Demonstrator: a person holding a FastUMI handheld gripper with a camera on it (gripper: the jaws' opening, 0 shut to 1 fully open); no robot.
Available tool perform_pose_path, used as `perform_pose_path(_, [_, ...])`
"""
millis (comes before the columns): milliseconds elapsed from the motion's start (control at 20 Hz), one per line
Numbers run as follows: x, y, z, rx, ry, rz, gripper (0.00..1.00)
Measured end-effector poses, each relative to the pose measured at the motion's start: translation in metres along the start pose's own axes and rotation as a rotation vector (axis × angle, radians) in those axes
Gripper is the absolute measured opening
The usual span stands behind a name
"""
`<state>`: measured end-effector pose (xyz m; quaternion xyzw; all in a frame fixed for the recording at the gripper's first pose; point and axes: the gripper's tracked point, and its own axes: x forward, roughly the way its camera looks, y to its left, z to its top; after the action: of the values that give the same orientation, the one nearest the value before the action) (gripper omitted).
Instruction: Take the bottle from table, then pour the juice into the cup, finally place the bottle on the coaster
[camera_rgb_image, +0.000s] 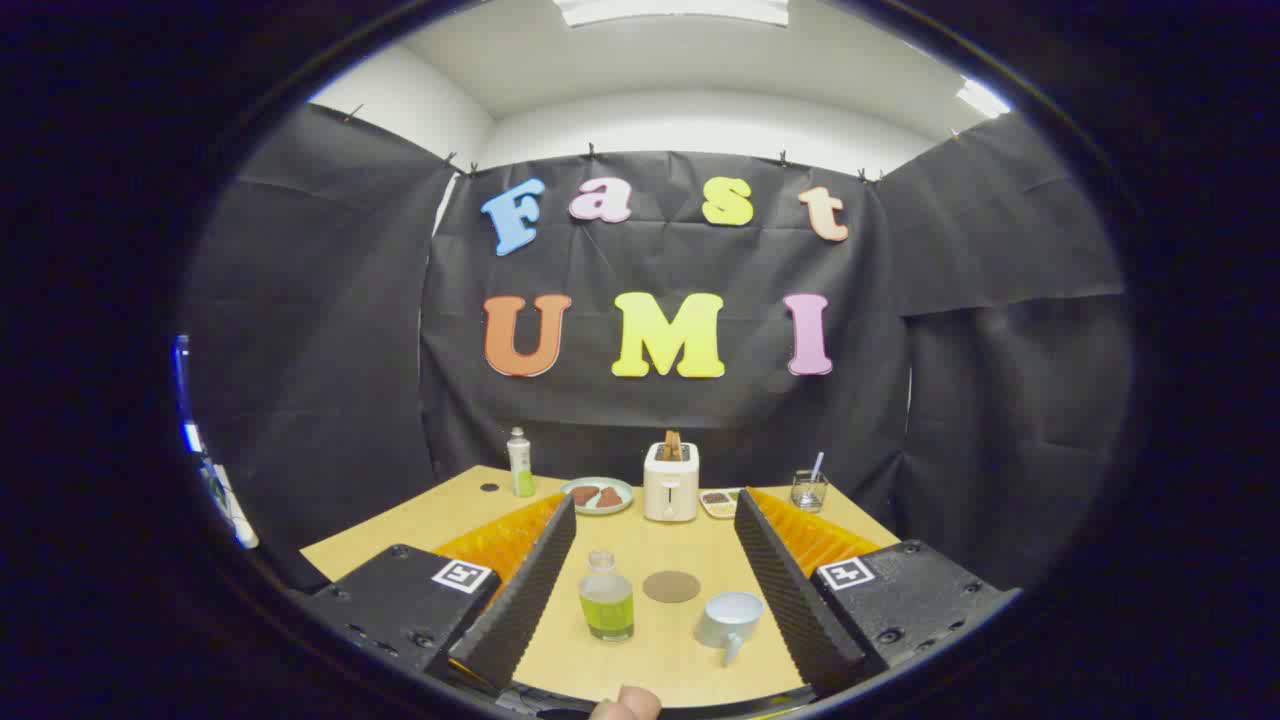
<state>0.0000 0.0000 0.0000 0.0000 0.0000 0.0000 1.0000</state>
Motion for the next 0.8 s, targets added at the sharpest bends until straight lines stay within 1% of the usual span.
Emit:
perform_pose_path(150, [-0.003, 0.004, 0.001, -0.027, -0.007, -0.009, 1.0])
perform_pose_path(200, [-0.004, 0.003, -0.004, -0.019, -0.002, -0.016, 1.0])
perform_pose_path(350, [-0.004, 0.012, -0.011, 0.016, -0.006, 0.007, 1.0])
perform_pose_path(500, [-0.007, 0.002, -0.021, -0.009, 0.006, -0.029, 1.0])
perform_pose_path(650, [-0.009, 0.005, -0.02, -0.002, -0.009, -0.026, 1.0])
perform_pose_path(800, [-0.008, 0.0, -0.023, -0.005, -0.008, -0.041, 1.0])
